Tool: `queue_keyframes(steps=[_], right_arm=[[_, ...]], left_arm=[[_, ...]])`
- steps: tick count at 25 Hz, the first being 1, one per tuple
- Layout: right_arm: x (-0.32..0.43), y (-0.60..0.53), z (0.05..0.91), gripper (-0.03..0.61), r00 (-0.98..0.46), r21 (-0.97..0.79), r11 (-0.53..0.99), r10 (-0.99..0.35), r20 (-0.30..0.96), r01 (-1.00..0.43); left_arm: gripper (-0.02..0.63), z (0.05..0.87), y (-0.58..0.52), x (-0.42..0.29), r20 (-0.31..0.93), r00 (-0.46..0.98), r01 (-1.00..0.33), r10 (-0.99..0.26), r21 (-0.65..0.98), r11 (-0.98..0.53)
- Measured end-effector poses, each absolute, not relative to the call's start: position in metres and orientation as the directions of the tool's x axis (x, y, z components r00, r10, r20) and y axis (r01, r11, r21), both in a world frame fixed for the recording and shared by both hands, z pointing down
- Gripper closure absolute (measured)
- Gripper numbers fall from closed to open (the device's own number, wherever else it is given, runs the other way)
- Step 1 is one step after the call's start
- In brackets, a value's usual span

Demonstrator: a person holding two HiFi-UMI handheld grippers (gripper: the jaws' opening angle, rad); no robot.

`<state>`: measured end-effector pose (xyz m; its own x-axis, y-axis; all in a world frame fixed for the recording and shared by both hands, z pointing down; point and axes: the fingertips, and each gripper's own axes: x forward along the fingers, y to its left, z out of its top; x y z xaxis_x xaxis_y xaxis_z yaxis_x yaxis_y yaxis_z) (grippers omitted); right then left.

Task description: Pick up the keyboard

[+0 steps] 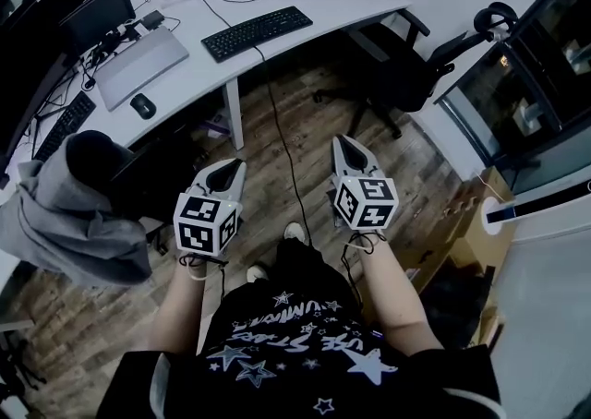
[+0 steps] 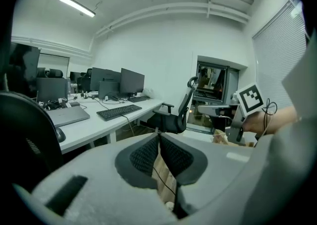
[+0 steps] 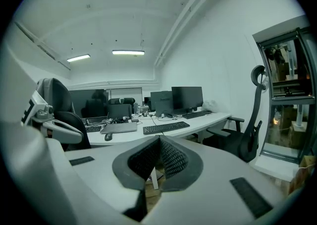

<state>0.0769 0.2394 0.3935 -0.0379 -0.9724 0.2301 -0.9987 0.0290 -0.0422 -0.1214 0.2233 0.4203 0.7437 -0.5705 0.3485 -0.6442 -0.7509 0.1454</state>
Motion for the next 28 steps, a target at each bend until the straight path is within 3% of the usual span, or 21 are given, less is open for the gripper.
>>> queue_keyframes(steps=[8,10,11,17,22,28], right_arm=[[0.096,0.199,0.400,0.574,-0.110,-0.106,0.091,-0.976,0.188,-0.990],[0.103,0.180,0.402,0.569,-0.143,-0.107,0.124,-0.971,0.190,-0.987],[0.107,0.169,0.404,0.527,-0.164,-0.108,0.146,-0.967,0.194,-0.983],[0.153,0.113,0.413,0.338,-0.264,-0.161,0.232,-0.938,0.224,-0.959],[0.215,0.091,0.421,0.288,-0.262,-0.190,0.217,-0.931,0.256,-0.957],[0.259,0.064,0.429,0.282,-0.286,-0.206,0.236,-0.920,0.267,-0.950]], left_arm=[[0.570,0.419,0.189,-0.108,0.336,0.721,-0.675,-0.607,0.137,-0.725],[0.472,0.423,0.173,-0.098,0.351,0.715,-0.677,-0.605,0.133,-0.723],[0.399,0.426,0.164,-0.092,0.361,0.711,-0.680,-0.603,0.133,-0.721],[0.255,0.433,0.106,-0.039,0.396,0.697,-0.688,-0.598,0.132,-0.714],[0.226,0.439,0.063,0.015,0.429,0.679,-0.695,-0.596,0.115,-0.709],[0.216,0.442,0.028,0.068,0.444,0.662,-0.704,-0.604,0.090,-0.705]])
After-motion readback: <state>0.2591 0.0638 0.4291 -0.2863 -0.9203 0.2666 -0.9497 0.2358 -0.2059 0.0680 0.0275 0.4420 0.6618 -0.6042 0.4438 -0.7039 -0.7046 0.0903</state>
